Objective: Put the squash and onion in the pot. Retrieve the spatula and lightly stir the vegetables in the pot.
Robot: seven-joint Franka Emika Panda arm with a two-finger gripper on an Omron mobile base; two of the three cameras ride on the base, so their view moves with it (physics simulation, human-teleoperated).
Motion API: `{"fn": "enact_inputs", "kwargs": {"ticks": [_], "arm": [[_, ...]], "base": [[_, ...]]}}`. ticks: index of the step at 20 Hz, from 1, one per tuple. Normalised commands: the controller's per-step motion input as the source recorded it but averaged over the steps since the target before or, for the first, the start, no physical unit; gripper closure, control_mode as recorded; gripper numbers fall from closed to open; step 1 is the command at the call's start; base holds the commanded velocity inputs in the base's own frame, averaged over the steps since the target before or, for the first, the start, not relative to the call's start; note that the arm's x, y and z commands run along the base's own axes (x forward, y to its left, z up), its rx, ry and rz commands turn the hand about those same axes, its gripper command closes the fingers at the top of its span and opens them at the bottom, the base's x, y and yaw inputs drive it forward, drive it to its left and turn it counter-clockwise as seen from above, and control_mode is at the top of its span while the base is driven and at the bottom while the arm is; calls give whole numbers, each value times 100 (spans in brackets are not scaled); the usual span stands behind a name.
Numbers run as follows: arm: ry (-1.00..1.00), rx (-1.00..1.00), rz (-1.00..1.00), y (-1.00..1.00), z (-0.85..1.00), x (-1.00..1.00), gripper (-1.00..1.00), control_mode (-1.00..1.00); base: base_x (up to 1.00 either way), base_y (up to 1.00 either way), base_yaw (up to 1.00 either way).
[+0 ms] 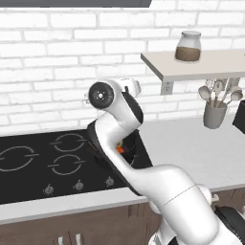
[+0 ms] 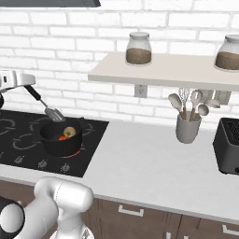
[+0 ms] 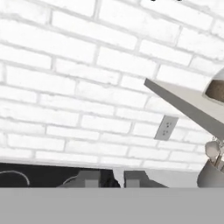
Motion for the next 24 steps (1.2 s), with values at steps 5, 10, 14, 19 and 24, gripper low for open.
{"fn": "enact_inputs", "kwargs": {"ticks": [5, 10, 14, 19, 24], "arm": [[0, 0, -1, 0, -29, -10, 100, -100], [-6, 3, 2, -5, -42, -1, 100, -100], [-3, 12, 7, -8, -38, 8, 100, -100], [0, 10, 2, 0, -32, 14, 100, -100], [0, 0, 0, -2, -23, 4, 100, -100]], "base": [[0, 0, 0], [0, 0, 0], [0, 0, 0], [0, 0, 0], [0, 0, 0]]}}
